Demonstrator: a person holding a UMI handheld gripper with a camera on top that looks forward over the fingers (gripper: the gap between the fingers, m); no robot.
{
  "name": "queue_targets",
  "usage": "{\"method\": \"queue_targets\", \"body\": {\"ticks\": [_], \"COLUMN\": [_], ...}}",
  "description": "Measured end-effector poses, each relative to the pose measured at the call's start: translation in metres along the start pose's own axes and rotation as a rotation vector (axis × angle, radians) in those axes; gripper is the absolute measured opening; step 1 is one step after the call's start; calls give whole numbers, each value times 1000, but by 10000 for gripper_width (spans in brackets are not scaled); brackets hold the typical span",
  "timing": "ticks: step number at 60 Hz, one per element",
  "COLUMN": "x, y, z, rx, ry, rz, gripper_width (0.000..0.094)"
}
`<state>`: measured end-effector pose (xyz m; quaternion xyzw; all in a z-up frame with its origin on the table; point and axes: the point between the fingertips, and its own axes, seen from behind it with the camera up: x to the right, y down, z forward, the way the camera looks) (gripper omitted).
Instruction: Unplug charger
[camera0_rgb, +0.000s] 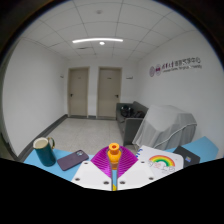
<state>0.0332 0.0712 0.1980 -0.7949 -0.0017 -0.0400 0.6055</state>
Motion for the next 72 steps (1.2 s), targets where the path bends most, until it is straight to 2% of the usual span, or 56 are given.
{"method": "queue_targets", "body": {"ticks": [4, 8, 13, 17, 26, 34, 44, 46, 47, 48, 50, 54, 57, 72], "x": [36, 63, 84, 91, 82, 69, 59, 60, 60, 60, 60, 62, 64, 63], "y": [24, 67, 120, 150, 198, 211, 210, 210, 210, 209, 209, 208, 205, 173], "z": [-5, -4, -7, 0, 10, 14, 18, 17, 16, 15, 13, 7, 1, -66], "rx": [-57, -152, -267, -323, -419, -442, -441, -442, -441, -440, -440, -443, -434, -377], "ry": [29, 32, 2, -26, -151, -222, -257, -250, -248, -246, -240, -222, -201, -67], "rz": [-10, -11, 3, -18, -22, -39, -38, -27, -22, -18, -12, -4, 2, 52], "gripper_width": [41, 47, 47, 55, 70, 100, 253, 367, 463, 506, 673, 783, 818, 826]}}
